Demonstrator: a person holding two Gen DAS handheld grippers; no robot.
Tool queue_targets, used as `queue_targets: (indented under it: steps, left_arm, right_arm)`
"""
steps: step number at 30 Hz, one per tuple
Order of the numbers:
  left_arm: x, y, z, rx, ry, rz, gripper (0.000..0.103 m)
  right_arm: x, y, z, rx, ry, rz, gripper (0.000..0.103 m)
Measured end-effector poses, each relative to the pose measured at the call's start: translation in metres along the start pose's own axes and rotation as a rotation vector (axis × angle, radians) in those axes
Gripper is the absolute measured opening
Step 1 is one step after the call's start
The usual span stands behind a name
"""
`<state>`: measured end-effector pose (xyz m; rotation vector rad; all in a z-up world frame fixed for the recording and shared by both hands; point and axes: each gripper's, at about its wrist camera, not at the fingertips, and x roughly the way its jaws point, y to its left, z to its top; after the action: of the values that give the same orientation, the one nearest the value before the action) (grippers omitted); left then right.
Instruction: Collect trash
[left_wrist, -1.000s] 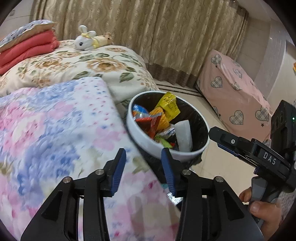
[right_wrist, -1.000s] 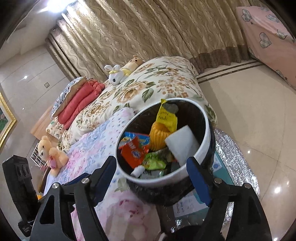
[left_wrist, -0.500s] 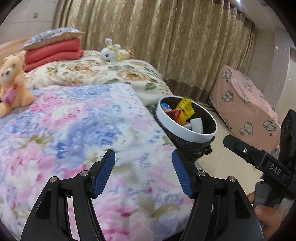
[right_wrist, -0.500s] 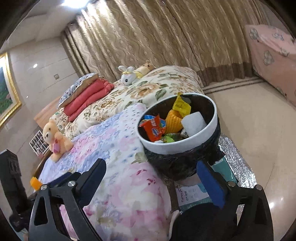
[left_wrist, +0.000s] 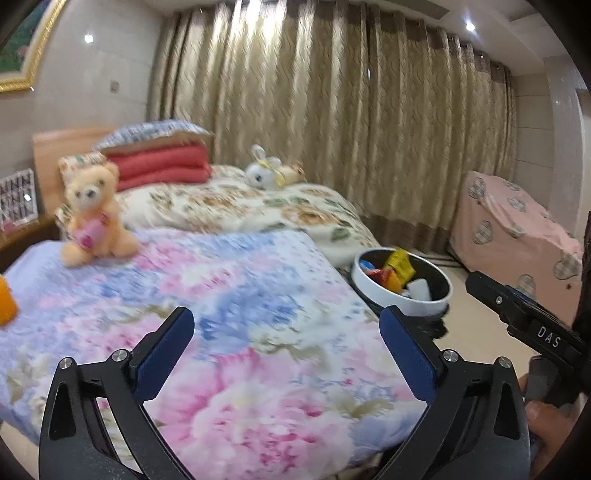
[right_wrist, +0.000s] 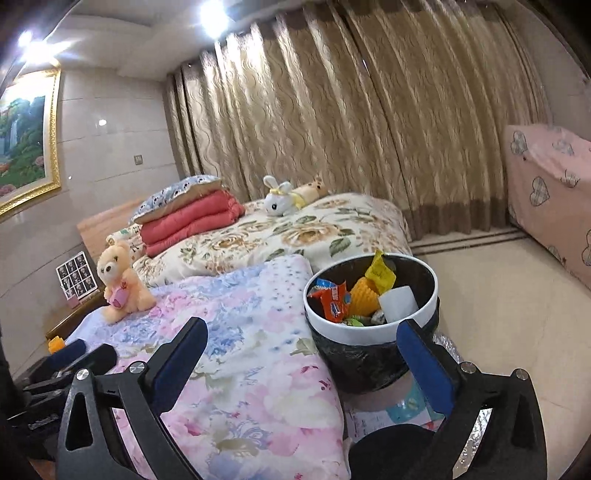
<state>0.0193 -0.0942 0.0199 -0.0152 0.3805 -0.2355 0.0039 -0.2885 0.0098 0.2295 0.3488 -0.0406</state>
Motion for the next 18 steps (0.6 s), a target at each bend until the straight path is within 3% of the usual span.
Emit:
queue_targets:
  steps: [18]
  left_arm:
    - [-0.004, 0.017, -0.020, 0.000, -0.013, 0.103, 0.103]
  right_arm:
    - [0.009, 0.016, -0.030, -0.083, -0.014, -0.021, 0.103]
